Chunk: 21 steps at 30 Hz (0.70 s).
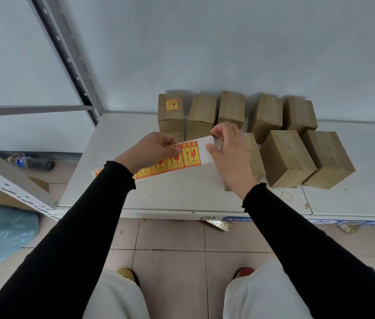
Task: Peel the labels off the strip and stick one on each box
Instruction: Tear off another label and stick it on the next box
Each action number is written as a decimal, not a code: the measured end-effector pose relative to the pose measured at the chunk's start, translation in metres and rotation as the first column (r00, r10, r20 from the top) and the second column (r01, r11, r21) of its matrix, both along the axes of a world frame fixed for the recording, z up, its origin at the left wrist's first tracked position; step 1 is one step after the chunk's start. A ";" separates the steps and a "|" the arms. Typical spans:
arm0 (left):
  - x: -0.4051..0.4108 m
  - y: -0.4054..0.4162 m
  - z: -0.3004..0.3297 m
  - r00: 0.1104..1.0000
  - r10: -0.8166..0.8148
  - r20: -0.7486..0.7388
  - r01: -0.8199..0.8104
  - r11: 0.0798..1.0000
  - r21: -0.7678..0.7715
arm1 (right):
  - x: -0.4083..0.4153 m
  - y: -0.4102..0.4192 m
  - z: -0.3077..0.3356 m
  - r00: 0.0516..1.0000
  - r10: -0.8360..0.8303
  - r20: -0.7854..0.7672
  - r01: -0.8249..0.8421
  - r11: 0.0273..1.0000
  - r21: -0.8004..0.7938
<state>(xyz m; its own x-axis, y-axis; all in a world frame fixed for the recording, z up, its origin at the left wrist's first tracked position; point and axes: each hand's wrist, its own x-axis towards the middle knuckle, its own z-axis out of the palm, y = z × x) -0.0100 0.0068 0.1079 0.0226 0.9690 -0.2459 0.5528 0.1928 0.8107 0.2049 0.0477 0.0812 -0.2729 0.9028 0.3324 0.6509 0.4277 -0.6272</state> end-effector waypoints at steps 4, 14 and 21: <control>0.013 -0.001 0.002 1.000 0.018 -0.004 -0.018 1.000 0.014 | 0.013 0.003 0.002 0.956 -0.030 0.293 -0.055 0.959 0.278; 0.022 -0.001 0.002 1.000 0.018 0.017 -0.019 0.998 0.063 | 0.009 0.006 -0.003 0.984 0.000 0.177 -0.039 0.976 0.214; 0.021 -0.001 0.001 1.000 0.014 -0.006 -0.014 0.998 0.062 | 0.001 0.007 -0.006 0.995 0.012 0.102 -0.029 0.987 0.160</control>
<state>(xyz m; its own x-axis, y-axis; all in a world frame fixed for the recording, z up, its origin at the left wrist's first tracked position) 0.0114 0.0059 0.1086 0.0076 0.9827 -0.1853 0.5559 0.1499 0.8177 0.2058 0.0546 0.0747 -0.3303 0.8334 0.4431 0.6973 0.5319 -0.4805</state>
